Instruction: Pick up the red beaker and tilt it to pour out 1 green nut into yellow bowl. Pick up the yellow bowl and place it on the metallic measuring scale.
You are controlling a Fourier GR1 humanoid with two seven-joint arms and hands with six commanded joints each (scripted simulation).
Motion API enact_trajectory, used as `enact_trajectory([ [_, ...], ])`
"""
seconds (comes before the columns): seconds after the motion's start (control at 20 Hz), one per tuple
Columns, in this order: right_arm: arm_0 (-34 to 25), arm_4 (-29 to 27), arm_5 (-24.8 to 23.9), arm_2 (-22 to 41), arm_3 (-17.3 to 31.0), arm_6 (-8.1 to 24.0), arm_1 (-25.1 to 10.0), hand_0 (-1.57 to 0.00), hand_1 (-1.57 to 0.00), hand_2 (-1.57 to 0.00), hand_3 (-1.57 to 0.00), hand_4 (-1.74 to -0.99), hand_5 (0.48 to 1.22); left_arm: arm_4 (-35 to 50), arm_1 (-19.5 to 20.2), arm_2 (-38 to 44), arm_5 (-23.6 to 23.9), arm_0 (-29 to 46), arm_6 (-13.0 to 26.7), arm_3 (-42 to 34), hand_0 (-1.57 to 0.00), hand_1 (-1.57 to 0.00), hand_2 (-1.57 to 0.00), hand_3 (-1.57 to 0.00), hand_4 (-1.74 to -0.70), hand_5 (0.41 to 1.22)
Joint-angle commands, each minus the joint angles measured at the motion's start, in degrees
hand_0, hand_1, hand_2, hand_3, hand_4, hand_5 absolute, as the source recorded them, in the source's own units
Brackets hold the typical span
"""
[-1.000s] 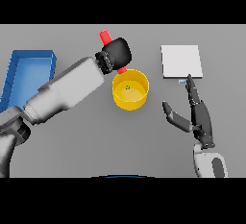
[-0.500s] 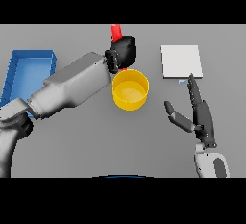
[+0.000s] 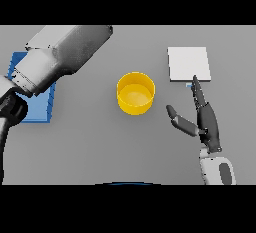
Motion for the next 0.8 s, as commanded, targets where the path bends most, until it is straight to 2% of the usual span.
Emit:
enact_trajectory([
  [0.0,-0.1,-0.2,0.4,0.1,0.7,0.0,0.0,0.00,0.00,0.00,0.00,-1.117,0.554,1.4,0.8,2.6,-0.2,-1.5,0.9,2.2,-1.57,-1.57,-1.57,-1.57,-1.72,1.221],
  [0.1,0.3,-1.2,1.0,-0.4,0.9,-1.9,-0.3,0.00,0.00,0.00,0.00,-1.104,0.563,6.2,2.3,9.8,-2.1,-4.2,4.0,7.2,-1.57,-1.57,-1.57,-1.57,-1.73,1.221],
  [0.25,-0.6,-1.8,1.7,-0.7,1.2,-1.6,-1.2,0.00,0.00,0.00,0.00,-1.105,0.578,18.4,7.3,24.6,-5.2,-4.3,9.1,13.0,-1.57,-1.57,-1.57,-1.51,-1.73,1.221],
  [0.35,-0.4,-1.7,2.0,-0.1,1.2,-2.2,-0.9,0.00,0.00,0.00,0.00,-1.116,0.582,26.4,10.5,33.4,-5.1,-2.5,11.6,16.3,-1.57,-1.57,-1.57,-1.52,-1.74,1.221],
  [0.4,-0.5,-1.0,1.7,0.0,1.3,-2.6,-1.2,0.00,0.00,0.00,0.00,-1.121,0.588,29.2,12.0,36.5,-4.4,-1.4,11.9,17.6,-1.57,-1.57,-1.57,-1.53,-1.74,1.221],
  [0.55,-1.9,0.1,1.2,0.3,2.0,-0.6,-1.4,0.00,0.00,0.00,0.00,-1.127,0.606,37.2,15.6,44.4,-0.9,3.6,14.9,19.5,-1.57,-1.57,-1.57,-1.55,-1.74,1.221],
  [0.7,-1.3,-0.1,2.0,0.3,2.0,-2.4,-2.2,0.00,0.00,0.00,0.00,-1.138,0.626,41.5,16.4,47.6,5.4,11.2,22.2,18.7,-1.57,-1.57,-1.57,-1.56,-1.74,1.221],
  [0.75,-1.3,0.3,1.7,0.6,1.7,-2.1,-2.0,0.00,0.00,0.00,0.00,-1.142,0.628,44.1,17.0,49.8,7.5,13.9,22.3,17.8,-1.57,-1.57,-1.57,-1.56,-1.74,1.221],
])
